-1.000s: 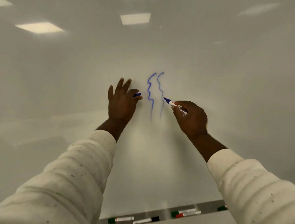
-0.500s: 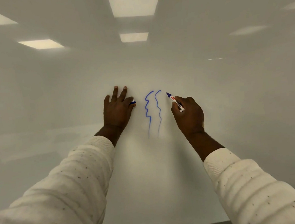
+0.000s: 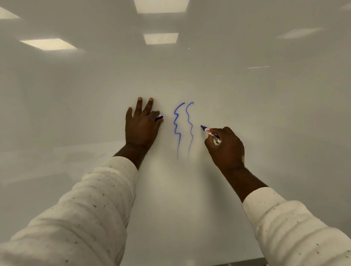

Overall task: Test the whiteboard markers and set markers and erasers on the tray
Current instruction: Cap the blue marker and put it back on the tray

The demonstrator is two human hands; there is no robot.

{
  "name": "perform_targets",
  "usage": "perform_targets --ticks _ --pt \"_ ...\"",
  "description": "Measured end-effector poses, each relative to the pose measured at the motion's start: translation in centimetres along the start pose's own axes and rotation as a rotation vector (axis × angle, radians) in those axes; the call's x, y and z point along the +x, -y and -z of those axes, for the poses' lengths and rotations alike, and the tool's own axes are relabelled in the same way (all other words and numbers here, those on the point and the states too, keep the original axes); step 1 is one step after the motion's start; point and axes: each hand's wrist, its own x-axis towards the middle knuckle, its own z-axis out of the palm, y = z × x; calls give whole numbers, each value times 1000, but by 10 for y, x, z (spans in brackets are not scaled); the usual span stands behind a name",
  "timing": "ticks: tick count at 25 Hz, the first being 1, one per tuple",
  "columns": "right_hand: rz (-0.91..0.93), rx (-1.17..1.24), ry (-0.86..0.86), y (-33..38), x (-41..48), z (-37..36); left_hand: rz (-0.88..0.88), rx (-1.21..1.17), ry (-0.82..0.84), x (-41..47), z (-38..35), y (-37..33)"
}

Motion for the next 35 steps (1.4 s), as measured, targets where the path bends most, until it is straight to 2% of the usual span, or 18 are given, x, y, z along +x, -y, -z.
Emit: perform_targets --ticks 3,6,8,13,17,26,35 --pt "-72 -1 73 -8 -25 3 -17 -18 31 -5 3 1" --pt "-79 -57 274 -15 -54 1 -33 -28 110 -16 5 0" --pt "-83 -59 343 -19 -70 0 -37 -54 143 -29 6 1" --pt "-9 40 313 -30 -103 -11 -116 -126 103 -98 0 1" --pt "38 9 304 -40 -131 -23 -76 -163 268 -159 -11 -8" --pt "2 43 464 -51 -196 -36 32 -224 509 -245 -16 -21" --pt "32 64 611 -50 -240 -42 101 -254 646 -294 -10 -39"
